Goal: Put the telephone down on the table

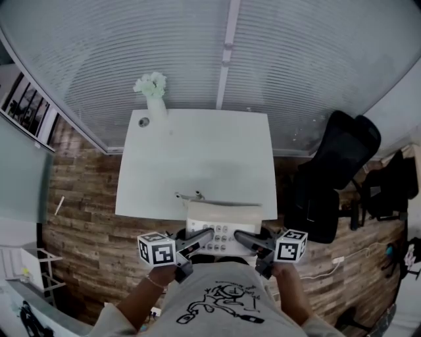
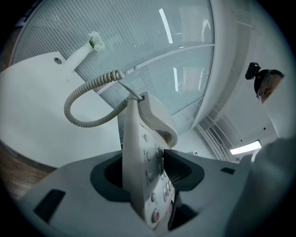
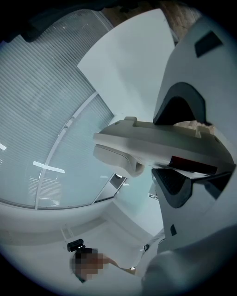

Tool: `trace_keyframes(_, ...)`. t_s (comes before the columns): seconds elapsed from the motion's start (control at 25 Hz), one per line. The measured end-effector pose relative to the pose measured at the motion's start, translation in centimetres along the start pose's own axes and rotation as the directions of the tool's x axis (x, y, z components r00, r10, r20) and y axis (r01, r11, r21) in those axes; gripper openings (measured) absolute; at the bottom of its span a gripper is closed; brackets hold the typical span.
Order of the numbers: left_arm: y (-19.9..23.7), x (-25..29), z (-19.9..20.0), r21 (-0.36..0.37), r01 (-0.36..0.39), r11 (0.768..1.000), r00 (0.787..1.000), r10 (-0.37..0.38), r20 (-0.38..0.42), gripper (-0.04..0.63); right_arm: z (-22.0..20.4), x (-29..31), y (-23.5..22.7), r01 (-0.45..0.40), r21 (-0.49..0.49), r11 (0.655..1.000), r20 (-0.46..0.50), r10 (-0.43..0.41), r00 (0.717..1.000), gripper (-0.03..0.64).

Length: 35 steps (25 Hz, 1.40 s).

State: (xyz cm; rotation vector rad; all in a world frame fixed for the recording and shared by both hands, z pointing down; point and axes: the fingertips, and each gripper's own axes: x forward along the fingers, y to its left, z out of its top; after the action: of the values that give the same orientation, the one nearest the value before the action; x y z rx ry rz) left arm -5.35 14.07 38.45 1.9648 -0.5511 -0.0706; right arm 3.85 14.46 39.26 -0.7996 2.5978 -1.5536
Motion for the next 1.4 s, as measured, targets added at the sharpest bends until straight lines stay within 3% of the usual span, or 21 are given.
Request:
trace_keyframes(0.52,0.6,2.4,1.8,-0.01,-0.015,1.0,1.0,0.015,0.001,0.213,2.6,0.2,-1.8,-0.013,0.017,1.0,-0.003,0.014,1.0,0.305)
trace_keyframes(1.4,2.6,10.7,8.3,-0.015,-0.071,0.997,0.995,0.072,0.067,0.213,12.0,0.6,-8.2,-0.07,0.014,0.997,-0.066,0.071,0.995,0.304)
